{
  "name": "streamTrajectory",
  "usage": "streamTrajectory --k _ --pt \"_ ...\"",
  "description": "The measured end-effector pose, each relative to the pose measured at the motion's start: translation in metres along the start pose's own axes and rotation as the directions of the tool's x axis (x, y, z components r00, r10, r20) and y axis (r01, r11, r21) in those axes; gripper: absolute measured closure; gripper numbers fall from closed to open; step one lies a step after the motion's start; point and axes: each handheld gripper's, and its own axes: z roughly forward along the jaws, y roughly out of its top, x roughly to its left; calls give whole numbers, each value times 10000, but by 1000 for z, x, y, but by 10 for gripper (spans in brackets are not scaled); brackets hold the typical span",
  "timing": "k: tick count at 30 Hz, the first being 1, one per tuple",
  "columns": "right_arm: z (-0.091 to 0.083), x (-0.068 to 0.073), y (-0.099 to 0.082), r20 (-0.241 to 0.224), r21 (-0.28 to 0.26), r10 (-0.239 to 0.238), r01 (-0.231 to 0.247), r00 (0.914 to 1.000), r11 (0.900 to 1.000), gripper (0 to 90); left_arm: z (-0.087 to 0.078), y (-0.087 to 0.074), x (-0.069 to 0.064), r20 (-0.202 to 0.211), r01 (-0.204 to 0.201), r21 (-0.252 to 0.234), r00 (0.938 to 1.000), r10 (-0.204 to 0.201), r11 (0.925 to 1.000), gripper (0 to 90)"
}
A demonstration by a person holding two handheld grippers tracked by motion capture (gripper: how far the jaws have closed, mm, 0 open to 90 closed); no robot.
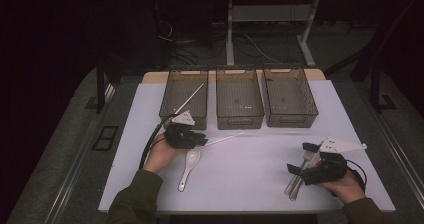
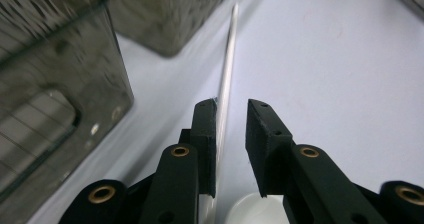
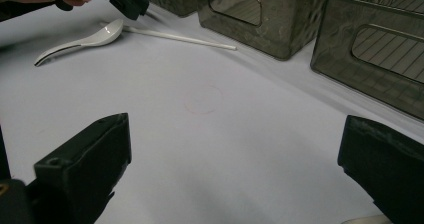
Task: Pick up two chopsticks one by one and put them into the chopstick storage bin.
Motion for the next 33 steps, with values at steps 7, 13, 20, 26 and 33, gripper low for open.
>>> streamTrajectory --k 7,13,20,26,33 --pt "0 -1 0 2 3 -17 17 10000 10000 7 9 -2 3 -96 79 401 9999 -75 9992 752" --pt "0 -1 0 -9 15 -38 38 10000 10000 6 11 -4 5 -172 150 648 9998 -140 9978 766" --pt "0 -1 0 -13 6 -26 26 10000 10000 6 14 -5 6 -207 156 867 9997 -138 9961 783" --pt "0 -1 0 -14 -4 -17 17 10000 10000 6 15 -6 6 -163 180 843 9997 -167 9963 800" --pt "0 -1 0 -16 1 -25 25 10000 10000 6 15 -5 6 -130 108 814 9999 -98 9966 805"
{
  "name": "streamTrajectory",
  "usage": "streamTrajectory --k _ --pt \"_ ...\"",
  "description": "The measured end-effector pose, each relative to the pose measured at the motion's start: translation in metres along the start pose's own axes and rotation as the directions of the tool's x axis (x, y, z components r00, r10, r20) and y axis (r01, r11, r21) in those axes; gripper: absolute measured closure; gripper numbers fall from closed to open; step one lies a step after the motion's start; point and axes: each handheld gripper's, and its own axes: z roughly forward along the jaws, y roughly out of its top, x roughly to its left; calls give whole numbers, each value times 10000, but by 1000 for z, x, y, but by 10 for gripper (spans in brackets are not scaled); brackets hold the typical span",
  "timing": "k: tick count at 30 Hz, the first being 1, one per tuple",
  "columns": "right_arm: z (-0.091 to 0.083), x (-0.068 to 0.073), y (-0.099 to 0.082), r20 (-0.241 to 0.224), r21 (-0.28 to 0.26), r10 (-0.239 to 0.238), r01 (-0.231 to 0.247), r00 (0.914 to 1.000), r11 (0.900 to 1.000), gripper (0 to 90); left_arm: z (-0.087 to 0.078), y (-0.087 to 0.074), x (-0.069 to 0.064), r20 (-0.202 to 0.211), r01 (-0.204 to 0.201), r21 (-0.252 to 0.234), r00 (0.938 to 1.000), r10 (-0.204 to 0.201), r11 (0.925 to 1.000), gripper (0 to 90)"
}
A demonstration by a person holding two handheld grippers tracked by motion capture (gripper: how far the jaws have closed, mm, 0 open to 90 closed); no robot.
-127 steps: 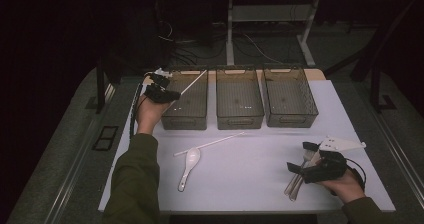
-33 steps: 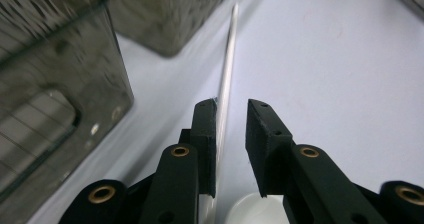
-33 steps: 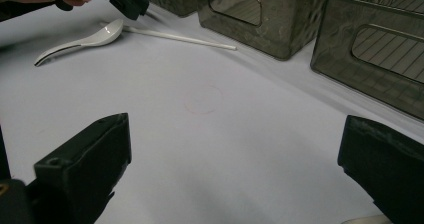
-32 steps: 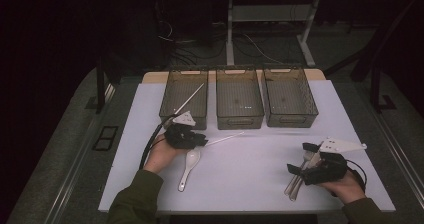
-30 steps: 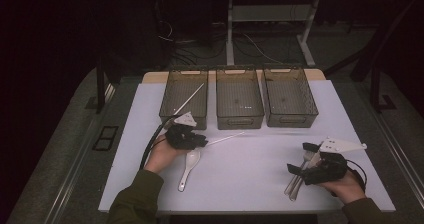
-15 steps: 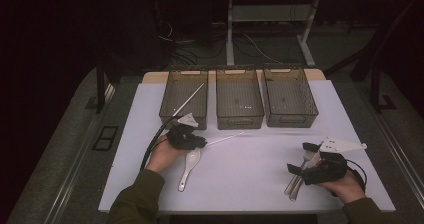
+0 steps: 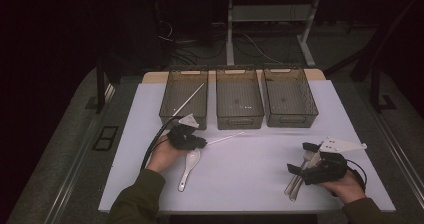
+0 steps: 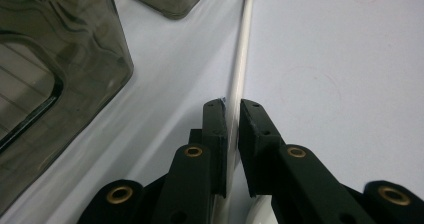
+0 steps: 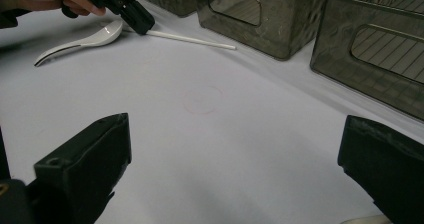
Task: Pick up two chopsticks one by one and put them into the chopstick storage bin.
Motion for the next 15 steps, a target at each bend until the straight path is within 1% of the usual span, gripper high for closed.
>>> streamTrajectory --k 3,11,15 --pt "0 0 0 -5 4 -1 1 10000 10000 6 1 1 0 11 -35 -93 10000 35 10000 804" --pt "0 0 0 -7 26 8 -8 10000 10000 7 2 1 2 15 -7 -94 10000 7 10000 813" --pt "0 0 0 -17 14 5 -5 10000 10000 6 3 1 1 26 -145 -91 9999 145 9999 826"
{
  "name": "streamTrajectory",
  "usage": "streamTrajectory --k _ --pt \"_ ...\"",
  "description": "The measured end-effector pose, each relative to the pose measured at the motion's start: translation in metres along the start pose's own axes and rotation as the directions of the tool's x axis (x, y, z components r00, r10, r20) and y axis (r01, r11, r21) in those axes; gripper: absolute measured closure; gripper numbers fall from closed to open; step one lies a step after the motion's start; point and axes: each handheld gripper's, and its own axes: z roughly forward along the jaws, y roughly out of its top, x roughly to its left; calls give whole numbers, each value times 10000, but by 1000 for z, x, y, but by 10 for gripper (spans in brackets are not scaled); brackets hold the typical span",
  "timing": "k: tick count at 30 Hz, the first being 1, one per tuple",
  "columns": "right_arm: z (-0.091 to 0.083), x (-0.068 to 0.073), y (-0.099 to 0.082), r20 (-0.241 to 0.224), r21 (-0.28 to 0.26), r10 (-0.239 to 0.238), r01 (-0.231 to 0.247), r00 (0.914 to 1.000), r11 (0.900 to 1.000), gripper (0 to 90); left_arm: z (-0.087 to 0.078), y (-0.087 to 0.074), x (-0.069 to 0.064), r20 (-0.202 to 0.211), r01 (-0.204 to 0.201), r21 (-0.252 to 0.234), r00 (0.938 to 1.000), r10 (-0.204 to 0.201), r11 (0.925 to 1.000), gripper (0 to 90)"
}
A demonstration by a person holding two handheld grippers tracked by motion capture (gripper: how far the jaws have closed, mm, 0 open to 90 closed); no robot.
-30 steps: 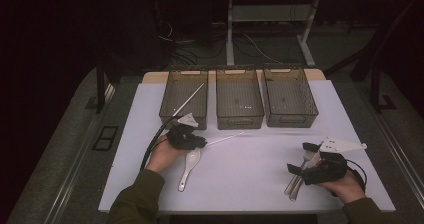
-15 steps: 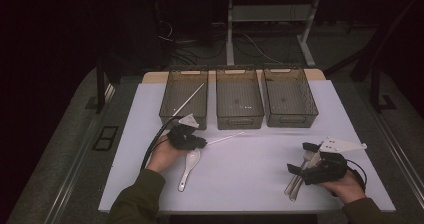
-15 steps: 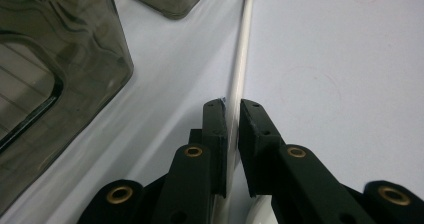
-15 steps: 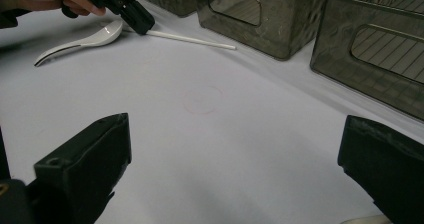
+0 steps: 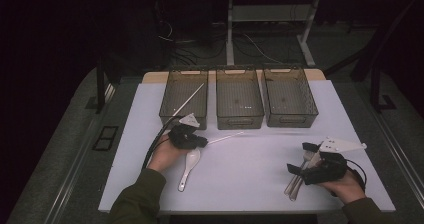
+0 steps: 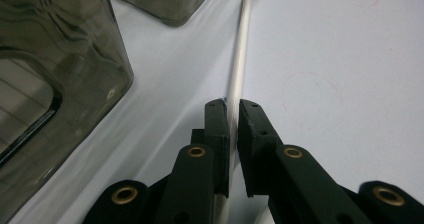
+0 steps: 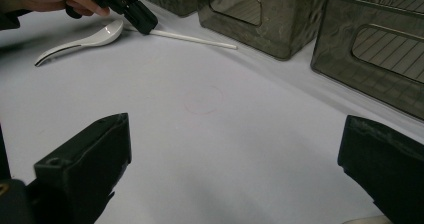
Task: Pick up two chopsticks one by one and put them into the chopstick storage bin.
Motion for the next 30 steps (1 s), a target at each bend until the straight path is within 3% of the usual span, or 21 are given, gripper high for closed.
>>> streamTrajectory --k 13,20,24,25,26,30 --pt "0 0 0 -6 -18 -5 5 10000 10000 6 -2 4 -1 -5 -317 94 9995 317 9995 841" --pt "0 0 0 -5 -29 6 -6 10000 10000 7 -7 6 -2 166 -452 -216 9988 456 9987 843" --pt "-1 0 0 -7 -41 0 0 10000 10000 6 -13 7 -3 201 -310 -371 9993 318 9988 843" --pt "-1 -1 0 -7 -39 6 -6 10000 10000 7 -15 7 -1 149 -509 -432 9986 516 9978 843" --pt "-1 -1 0 -4 -48 9 -9 10000 10000 6 -16 7 -3 192 -343 -494 9992 352 9982 843" --pt "-1 -1 0 -2 -44 3 -3 10000 10000 6 -21 8 -4 248 -414 -629 9988 431 9972 843"
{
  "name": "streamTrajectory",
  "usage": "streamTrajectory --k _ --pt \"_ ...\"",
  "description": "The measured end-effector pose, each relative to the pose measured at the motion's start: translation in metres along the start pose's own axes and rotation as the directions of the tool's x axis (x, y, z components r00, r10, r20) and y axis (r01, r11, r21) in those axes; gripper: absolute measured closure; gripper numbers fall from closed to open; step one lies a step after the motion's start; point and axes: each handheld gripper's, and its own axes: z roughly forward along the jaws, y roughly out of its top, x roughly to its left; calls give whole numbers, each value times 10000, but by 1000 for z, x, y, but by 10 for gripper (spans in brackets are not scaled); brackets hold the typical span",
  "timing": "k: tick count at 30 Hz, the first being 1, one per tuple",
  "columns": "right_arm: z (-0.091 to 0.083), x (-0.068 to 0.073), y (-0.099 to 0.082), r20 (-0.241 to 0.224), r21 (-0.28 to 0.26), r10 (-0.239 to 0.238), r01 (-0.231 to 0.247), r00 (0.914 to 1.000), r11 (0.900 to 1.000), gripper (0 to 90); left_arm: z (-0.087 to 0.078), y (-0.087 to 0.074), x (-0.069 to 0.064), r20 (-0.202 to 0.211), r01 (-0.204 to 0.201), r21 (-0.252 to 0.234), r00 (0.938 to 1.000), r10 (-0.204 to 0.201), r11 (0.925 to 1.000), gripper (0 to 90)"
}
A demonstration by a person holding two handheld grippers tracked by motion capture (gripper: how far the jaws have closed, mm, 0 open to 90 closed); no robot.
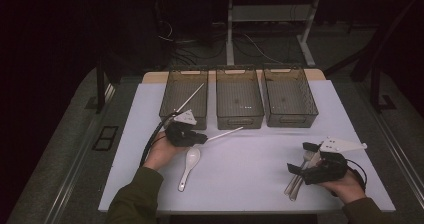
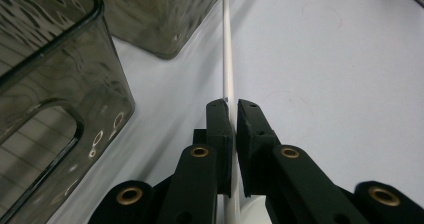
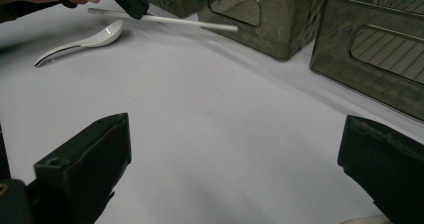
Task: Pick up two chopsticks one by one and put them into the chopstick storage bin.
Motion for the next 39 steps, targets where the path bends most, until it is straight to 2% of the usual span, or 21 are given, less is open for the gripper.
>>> streamTrajectory --k 3,12,20,26,30,37,39 --pt "0 0 0 4 -6 4 -4 10000 10000 6 -3 2 -3 165 -127 -90 9998 129 9999 843" --pt "-1 0 0 -3 -6 13 -13 10000 10000 7 -11 6 -8 220 -296 -325 9993 303 9990 844" --pt "0 0 0 -4 -4 10 -10 10000 10000 7 -20 8 -8 125 -245 -585 9996 252 9980 844" --pt "0 0 0 -5 12 12 -12 10000 10000 7 -34 16 -7 -47 -244 -919 9997 241 9955 844" --pt "0 -1 0 -6 26 71 -71 10000 10000 7 -43 24 -1 -237 -106 -1104 9997 80 9938 843" --pt "0 -2 0 19 5 124 -124 9999 9999 6 -54 38 16 -555 112 -1033 9983 -170 9946 843" --pt "0 -2 0 18 5 125 -125 9999 9999 6 -60 43 21 -599 171 -1185 9979 -243 9928 843"
